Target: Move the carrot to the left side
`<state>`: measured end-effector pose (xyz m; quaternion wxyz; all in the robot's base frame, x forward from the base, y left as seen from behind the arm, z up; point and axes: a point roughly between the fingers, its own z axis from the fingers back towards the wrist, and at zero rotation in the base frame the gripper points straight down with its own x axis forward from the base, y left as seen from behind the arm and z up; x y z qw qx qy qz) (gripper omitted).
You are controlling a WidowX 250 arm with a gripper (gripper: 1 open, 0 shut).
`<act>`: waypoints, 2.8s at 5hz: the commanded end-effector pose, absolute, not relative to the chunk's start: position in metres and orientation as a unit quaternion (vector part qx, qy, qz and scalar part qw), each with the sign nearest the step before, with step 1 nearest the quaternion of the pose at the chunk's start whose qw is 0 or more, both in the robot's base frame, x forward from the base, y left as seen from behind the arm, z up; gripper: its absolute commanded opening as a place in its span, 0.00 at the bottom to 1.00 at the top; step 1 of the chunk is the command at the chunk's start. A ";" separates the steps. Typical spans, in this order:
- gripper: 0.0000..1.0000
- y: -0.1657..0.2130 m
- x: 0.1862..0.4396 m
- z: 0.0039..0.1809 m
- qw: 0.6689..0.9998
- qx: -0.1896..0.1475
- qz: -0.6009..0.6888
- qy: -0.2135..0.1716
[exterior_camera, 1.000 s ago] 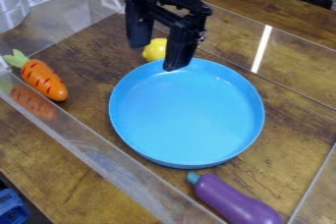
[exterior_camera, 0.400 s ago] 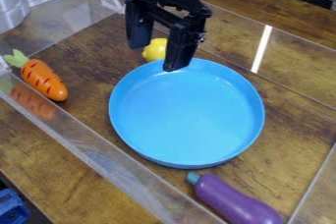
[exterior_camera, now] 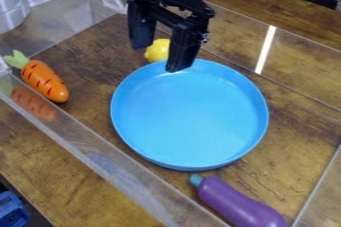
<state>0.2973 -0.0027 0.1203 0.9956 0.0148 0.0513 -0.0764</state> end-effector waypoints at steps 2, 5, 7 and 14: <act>1.00 -0.003 0.306 0.131 0.996 0.018 -0.079 0.026; 1.00 -0.002 0.307 0.134 0.996 0.018 -0.082 0.020; 1.00 0.000 0.307 0.132 0.997 0.015 -0.078 0.023; 1.00 0.010 0.301 0.102 0.997 -0.006 -0.032 0.063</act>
